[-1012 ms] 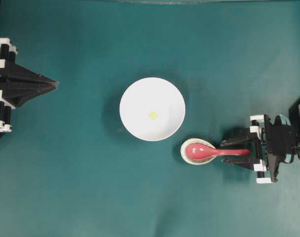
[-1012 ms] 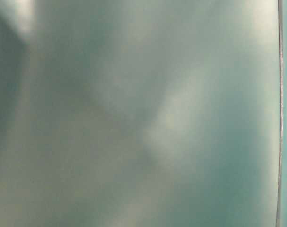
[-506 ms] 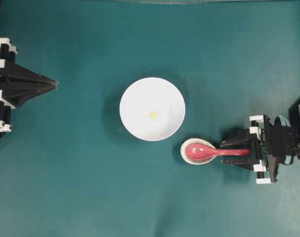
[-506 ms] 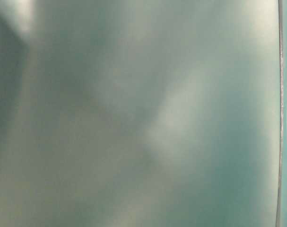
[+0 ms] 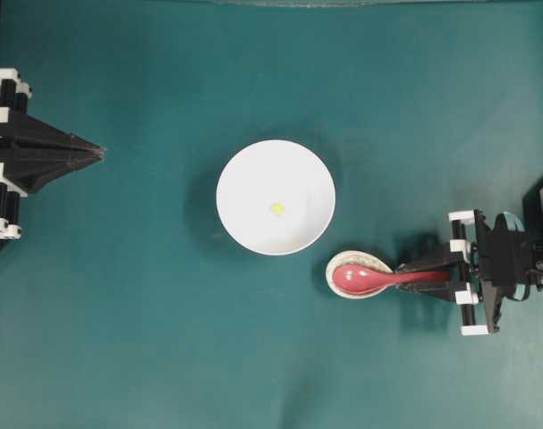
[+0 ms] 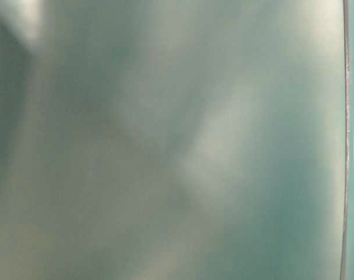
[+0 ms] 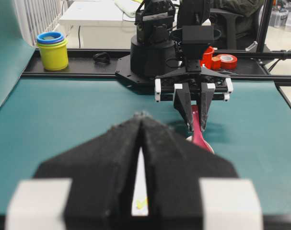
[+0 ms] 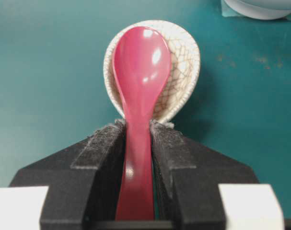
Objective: Scoop the yellow hexagonal prism block from the bowl with a spoon using the right arm.
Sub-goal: 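Lift the pink spoon off the rest and carry it toward the bowl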
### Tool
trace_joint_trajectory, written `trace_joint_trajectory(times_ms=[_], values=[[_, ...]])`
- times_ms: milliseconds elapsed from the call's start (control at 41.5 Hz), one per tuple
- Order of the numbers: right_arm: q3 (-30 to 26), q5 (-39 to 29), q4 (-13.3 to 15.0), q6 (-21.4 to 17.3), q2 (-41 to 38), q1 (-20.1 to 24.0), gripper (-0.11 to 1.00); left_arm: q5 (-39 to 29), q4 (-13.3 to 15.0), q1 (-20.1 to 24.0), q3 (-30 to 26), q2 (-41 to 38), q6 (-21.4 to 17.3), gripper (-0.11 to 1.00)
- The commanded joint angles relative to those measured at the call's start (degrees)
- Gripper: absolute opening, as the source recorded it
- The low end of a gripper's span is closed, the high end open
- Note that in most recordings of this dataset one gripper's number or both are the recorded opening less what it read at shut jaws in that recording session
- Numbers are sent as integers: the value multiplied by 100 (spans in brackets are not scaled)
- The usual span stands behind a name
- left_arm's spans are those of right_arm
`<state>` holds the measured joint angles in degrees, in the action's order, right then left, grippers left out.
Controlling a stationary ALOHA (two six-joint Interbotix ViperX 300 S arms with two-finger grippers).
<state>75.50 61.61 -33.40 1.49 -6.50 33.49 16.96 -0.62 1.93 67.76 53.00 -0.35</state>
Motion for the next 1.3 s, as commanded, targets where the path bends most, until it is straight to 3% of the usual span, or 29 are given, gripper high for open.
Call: trace_joint_trajectory(times_ms=[0, 313, 482, 626, 987, 1156, 1276], values=[[-44, 53, 0, 18, 255, 9, 23, 26, -18, 9, -105, -26, 0, 0], [44, -158, 0, 97, 1160, -123, 23, 26, -18, 18, -105, -18, 0, 0], [-18, -721, 0, 475, 1714, -439, 23, 35, -18, 9, -114, -26, 35, 0], [-229, -1617, 0, 976, 2206, -896, 23, 53, -18, 9, -114, -18, 70, 0], [-1371, -4860, 9, 2224, 3164, -2549, 23, 62, -18, 9, -132, 9, 70, 0], [-2048, -6311, 18, 2540, 3129, -3261, 23, 35, -18, 18, -132, 18, 70, 0], [-2522, -7242, 141, 2566, 2988, -3665, 23, 35, -18, 9, -132, 18, 70, 0]])
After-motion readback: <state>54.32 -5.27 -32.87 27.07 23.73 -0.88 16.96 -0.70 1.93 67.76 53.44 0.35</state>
